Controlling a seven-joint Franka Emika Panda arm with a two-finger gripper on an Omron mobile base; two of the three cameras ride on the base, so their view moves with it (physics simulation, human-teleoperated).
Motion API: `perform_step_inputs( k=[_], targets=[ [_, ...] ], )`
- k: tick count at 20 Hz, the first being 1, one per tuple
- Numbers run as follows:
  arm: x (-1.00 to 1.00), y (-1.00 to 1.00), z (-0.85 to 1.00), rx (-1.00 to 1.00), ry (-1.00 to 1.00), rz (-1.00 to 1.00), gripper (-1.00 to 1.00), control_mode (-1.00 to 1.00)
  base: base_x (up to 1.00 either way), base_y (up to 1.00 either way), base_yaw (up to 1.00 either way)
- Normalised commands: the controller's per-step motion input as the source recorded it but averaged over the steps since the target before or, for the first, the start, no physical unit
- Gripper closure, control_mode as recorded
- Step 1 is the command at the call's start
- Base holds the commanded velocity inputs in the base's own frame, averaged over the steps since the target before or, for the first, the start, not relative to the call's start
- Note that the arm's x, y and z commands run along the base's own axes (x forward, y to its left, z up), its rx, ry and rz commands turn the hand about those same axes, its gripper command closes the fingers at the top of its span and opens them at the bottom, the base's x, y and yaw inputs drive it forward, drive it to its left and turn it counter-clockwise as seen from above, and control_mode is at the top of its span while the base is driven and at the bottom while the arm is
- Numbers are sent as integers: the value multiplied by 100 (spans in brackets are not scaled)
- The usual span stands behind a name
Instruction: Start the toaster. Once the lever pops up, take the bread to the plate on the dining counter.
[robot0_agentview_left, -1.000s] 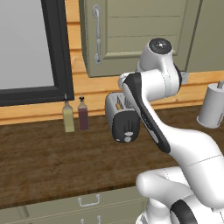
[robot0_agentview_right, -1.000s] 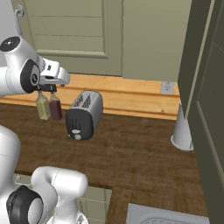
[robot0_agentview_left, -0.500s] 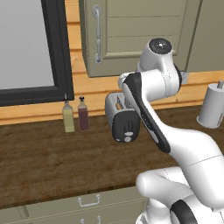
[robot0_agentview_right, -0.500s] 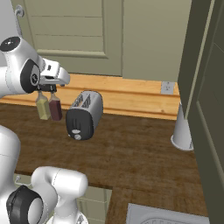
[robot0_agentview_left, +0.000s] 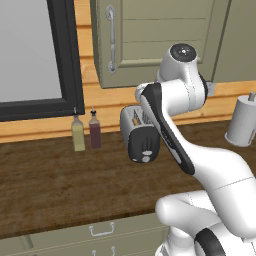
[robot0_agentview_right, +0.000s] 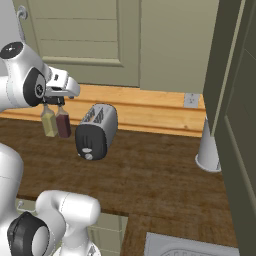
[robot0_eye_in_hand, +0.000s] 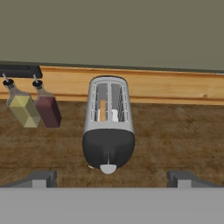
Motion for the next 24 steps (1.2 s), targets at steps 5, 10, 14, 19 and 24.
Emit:
perform_step_inputs(
  k=[5,10,14,19,24],
  targets=[
    [0,0,0,0,0,0,-100,-100,0,0,0],
    [0,0,0,0,0,0,-100,-100,0,0,0],
    [0,0,0,0,0,0,-100,-100,0,0,0],
    [0,0,0,0,0,0,-100,-100,0,0,0],
    [0,0,0,0,0,0,-100,-100,0,0,0]
  ],
)
